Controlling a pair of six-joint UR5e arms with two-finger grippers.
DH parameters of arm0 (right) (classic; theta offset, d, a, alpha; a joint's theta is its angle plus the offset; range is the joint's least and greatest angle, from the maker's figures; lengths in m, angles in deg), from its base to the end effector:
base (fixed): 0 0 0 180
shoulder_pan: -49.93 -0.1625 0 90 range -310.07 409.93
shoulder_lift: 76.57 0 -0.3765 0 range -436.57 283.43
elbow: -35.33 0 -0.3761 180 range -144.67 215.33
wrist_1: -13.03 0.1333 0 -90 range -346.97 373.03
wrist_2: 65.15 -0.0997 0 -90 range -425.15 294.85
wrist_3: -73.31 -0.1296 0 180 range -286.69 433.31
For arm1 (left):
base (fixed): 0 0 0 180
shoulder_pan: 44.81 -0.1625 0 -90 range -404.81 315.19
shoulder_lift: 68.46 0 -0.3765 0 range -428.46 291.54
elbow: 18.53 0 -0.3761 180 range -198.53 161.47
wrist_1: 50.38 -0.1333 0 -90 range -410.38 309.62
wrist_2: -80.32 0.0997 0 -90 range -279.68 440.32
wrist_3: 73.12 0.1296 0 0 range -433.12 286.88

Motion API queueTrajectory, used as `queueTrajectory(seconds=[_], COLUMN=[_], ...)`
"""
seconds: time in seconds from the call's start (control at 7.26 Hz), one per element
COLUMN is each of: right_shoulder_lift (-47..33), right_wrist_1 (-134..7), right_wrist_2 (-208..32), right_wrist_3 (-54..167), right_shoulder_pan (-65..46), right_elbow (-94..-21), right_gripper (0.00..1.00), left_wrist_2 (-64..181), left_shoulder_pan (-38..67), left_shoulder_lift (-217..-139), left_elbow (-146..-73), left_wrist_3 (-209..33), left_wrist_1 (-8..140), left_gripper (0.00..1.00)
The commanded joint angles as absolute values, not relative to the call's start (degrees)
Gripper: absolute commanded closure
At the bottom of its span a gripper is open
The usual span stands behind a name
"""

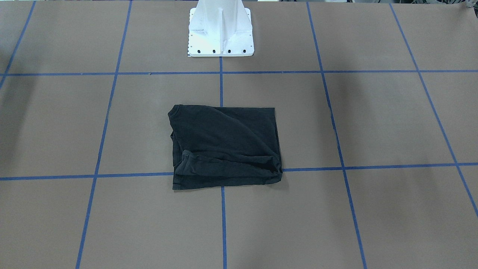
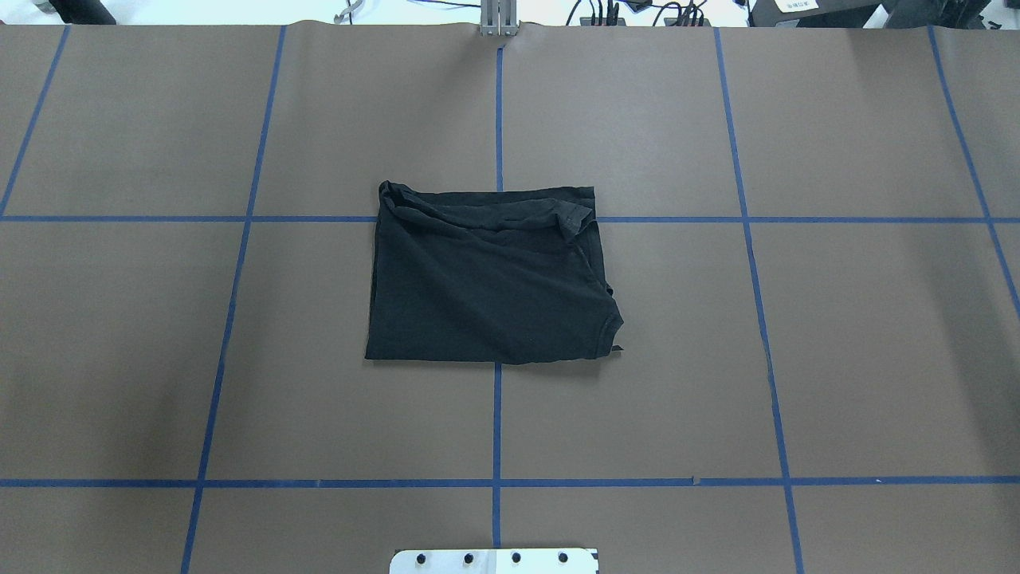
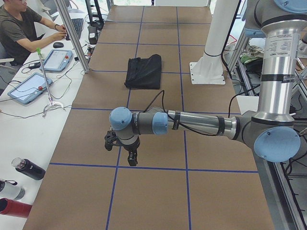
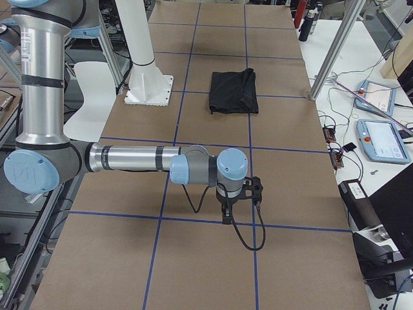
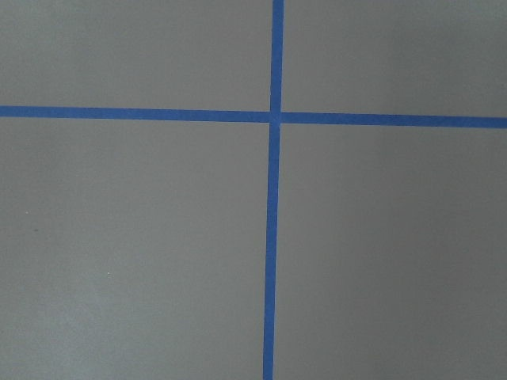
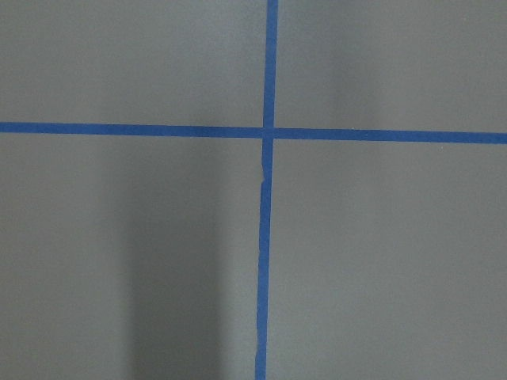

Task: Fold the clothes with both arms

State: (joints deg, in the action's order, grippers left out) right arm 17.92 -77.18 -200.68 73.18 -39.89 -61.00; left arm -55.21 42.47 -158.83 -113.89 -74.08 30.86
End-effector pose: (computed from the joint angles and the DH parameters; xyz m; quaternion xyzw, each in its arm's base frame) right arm 0.0394 -0.4488 0.6137 0.0121 -0.3869 -0.0059 0.9220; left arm -0.0184 -0.4728 0.5974 -0.0368 0.3858 0.0039 0.9218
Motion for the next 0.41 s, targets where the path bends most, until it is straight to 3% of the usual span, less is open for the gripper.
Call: queueTrajectory(seconds=[0.0, 0.28], right_shoulder_lift=[17.92, 17.92], right_wrist_1=[-77.23, -77.15], right_wrist_2=[-200.77, -200.68], right_wrist_3=[73.22, 73.22], right_shoulder_pan=[-39.89, -39.89], right_elbow=[-61.0, -61.0], right_gripper=[0.0, 0.0], left_wrist_2=[-55.21, -54.95], left_shoulder_pan=[42.47, 42.47], left_shoulder_lift=[-158.81, -158.9], left_elbow=[-113.89, -113.98], left_wrist_3=[-74.09, -74.09], left_wrist_1=[30.83, 30.83], left_gripper=[0.0, 0.0])
